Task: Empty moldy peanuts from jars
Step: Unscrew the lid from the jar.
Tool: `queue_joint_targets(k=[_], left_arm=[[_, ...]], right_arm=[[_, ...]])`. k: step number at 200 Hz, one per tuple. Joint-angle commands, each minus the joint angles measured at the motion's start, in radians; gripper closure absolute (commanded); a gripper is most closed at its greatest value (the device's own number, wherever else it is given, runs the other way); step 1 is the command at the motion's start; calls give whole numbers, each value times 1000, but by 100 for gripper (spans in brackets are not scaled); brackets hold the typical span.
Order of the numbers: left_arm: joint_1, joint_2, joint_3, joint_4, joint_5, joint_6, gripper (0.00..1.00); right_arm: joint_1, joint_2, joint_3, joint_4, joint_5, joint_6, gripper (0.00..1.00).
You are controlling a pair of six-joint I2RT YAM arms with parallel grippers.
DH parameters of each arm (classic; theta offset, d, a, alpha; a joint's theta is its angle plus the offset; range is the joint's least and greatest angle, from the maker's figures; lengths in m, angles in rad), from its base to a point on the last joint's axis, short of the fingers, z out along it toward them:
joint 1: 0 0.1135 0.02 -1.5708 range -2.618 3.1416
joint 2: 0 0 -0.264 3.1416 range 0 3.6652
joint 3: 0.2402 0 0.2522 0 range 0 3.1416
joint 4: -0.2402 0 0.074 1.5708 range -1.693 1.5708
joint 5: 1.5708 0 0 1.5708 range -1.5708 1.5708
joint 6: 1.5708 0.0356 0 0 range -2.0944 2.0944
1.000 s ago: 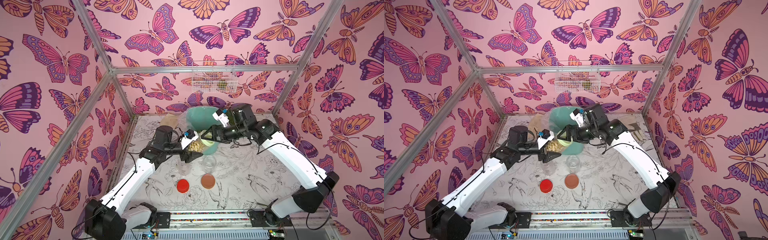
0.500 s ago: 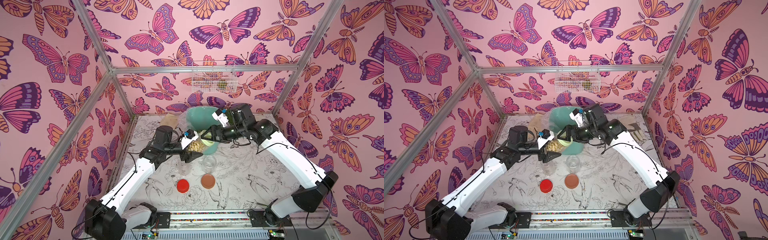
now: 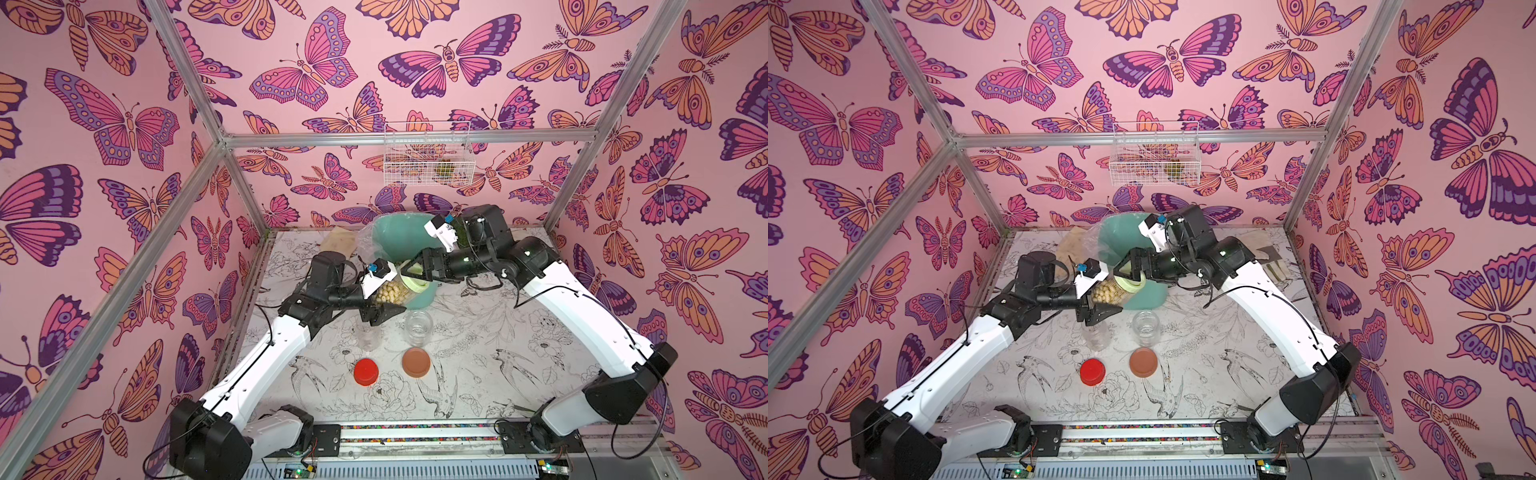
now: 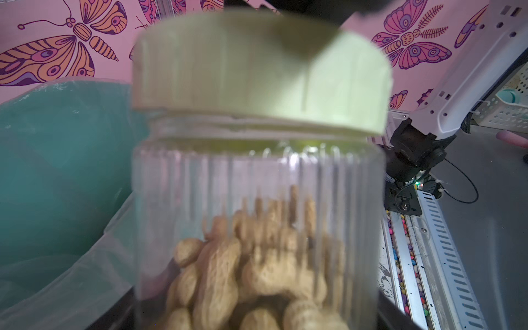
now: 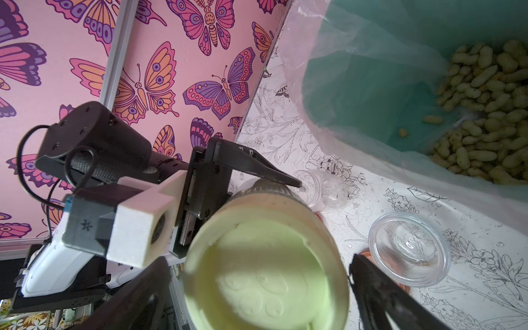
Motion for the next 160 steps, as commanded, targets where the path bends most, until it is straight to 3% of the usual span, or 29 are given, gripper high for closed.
queue_joint_targets(k=[1,70,126,160], left_arm=[[1,-8,22,48,24,-3,100],[1,-5,22,49,23,0,100],[1,-4,25,50,23,-1,100],[1,-6,22,50,26,0,100]], right_arm=[[13,17,36,-43,13,-32,1],[23,48,66,-78,32,-55,8],[19,42,48,-44,14,-44,23],[-18,-7,-20,69,-53,10,33]])
